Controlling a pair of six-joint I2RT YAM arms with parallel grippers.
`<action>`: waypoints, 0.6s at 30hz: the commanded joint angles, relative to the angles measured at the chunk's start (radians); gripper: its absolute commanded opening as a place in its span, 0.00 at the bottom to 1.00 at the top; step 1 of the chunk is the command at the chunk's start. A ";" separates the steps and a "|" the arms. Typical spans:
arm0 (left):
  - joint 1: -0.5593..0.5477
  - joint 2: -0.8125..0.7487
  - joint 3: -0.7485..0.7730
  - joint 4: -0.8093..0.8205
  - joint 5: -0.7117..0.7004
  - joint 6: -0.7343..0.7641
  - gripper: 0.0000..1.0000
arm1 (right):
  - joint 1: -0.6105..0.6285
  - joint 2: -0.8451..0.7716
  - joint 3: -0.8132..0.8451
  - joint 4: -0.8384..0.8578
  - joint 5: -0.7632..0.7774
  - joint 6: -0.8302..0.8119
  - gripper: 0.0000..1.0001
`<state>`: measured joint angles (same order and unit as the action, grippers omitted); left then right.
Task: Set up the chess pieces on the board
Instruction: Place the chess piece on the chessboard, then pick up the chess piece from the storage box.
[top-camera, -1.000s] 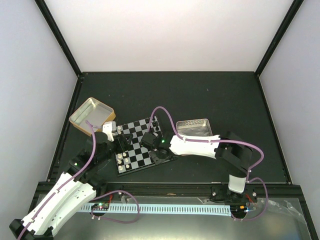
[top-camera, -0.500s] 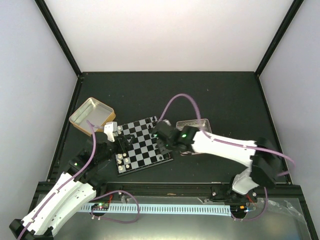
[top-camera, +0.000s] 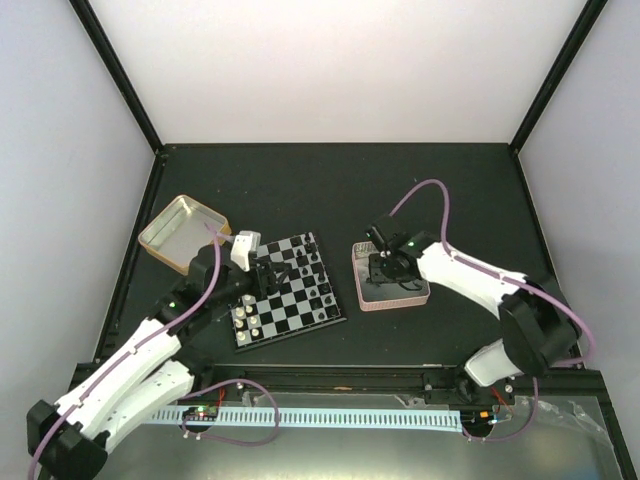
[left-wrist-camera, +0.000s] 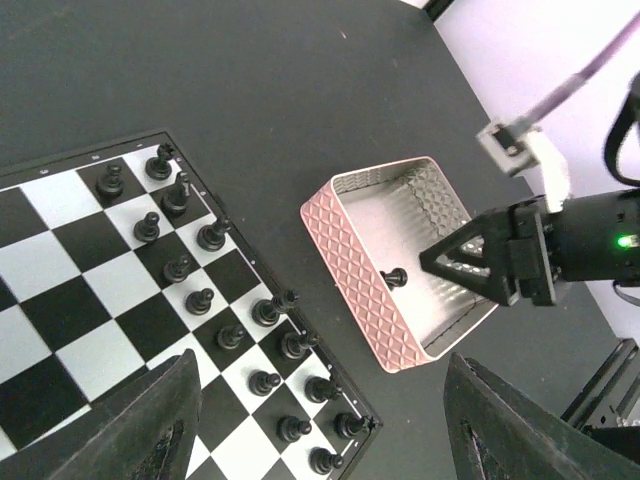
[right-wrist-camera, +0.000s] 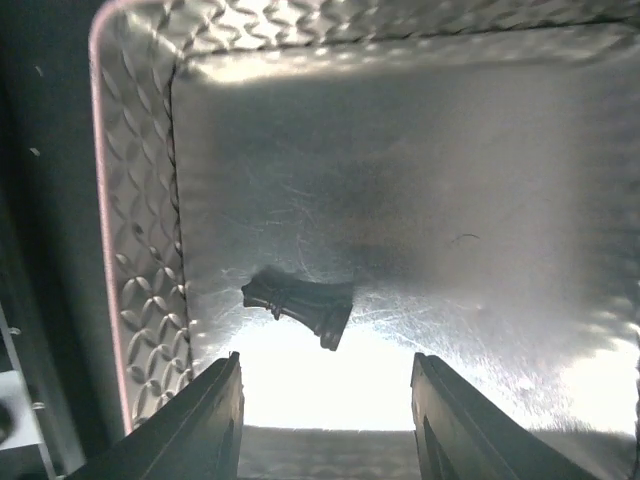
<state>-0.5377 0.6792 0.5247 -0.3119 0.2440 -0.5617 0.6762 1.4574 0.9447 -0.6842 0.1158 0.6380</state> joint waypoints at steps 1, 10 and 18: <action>0.004 0.078 0.064 0.122 0.043 0.058 0.68 | -0.004 0.095 0.048 -0.017 -0.011 -0.193 0.47; 0.005 0.175 0.095 0.125 0.033 0.090 0.68 | -0.005 0.245 0.123 -0.062 0.009 -0.321 0.47; 0.005 0.213 0.115 0.138 0.024 0.095 0.68 | -0.004 0.306 0.130 -0.061 0.027 -0.332 0.37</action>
<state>-0.5377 0.8738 0.5869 -0.2081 0.2668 -0.4892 0.6735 1.7515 1.0615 -0.7353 0.1223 0.3286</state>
